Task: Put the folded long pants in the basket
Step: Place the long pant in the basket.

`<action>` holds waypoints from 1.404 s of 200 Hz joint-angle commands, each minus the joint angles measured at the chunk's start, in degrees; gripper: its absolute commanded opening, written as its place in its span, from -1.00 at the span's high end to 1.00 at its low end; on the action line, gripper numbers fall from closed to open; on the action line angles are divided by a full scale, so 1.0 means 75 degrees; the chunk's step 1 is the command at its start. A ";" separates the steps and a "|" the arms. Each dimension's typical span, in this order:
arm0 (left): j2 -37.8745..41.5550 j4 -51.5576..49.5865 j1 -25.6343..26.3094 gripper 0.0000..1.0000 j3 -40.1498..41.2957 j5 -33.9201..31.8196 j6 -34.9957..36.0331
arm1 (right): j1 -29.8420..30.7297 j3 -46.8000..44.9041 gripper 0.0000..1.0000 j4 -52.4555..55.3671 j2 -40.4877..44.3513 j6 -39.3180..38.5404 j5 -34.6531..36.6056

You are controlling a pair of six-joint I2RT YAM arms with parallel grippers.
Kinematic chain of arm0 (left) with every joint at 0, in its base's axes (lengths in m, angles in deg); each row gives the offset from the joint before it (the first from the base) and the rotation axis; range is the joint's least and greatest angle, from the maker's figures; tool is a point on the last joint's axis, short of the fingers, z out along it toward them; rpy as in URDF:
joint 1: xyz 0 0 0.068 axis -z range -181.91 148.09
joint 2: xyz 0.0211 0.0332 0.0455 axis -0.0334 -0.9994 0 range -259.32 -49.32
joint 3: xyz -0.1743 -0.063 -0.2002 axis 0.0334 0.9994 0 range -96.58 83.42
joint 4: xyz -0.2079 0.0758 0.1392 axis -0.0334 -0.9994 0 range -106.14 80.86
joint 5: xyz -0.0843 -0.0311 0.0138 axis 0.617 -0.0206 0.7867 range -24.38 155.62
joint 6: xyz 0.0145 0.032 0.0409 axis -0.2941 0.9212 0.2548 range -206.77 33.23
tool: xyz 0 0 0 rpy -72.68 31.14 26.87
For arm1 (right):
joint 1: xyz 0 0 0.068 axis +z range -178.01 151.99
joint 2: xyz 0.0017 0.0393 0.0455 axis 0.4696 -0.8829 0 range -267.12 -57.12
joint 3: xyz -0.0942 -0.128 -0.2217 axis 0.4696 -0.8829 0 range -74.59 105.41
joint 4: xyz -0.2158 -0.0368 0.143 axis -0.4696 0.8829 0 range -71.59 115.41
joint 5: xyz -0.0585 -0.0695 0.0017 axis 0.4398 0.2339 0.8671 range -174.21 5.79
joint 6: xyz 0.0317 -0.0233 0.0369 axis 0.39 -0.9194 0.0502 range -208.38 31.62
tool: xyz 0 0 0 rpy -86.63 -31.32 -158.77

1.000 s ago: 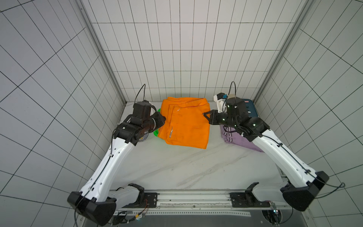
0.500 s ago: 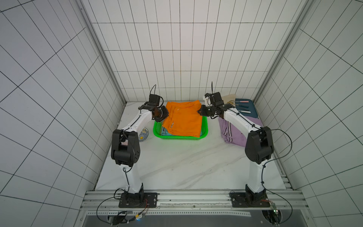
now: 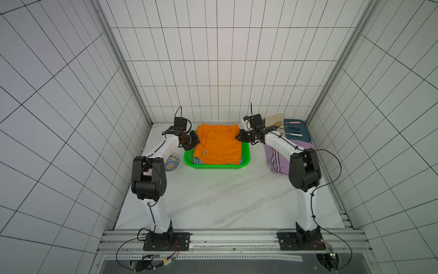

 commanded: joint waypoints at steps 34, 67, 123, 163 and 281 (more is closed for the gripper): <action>0.1609 -0.0525 -0.0203 1.00 0.0330 -0.0772 -0.0416 | -0.0211 0.0800 1.00 0.1423 0.0941 0.0092 0.0664; 0.1551 -0.0642 -0.0322 1.00 0.0576 -0.0712 -0.0398 | -0.0175 0.1061 1.00 0.2156 0.0517 0.0291 0.0551; 0.0019 -0.1105 -0.0481 1.00 0.0154 -0.0648 -0.0289 | -0.0185 0.0936 1.00 0.2297 -0.0692 0.0181 0.0867; -0.0106 -0.1060 -0.0464 0.82 0.0134 -0.0644 -0.0159 | -0.0200 0.1400 0.56 0.2487 -0.0883 -0.0023 0.1039; 0.3584 -0.0561 0.0709 1.00 0.2095 -0.1158 -0.0387 | 0.0954 -0.1855 0.27 0.1311 0.3360 0.0671 0.1187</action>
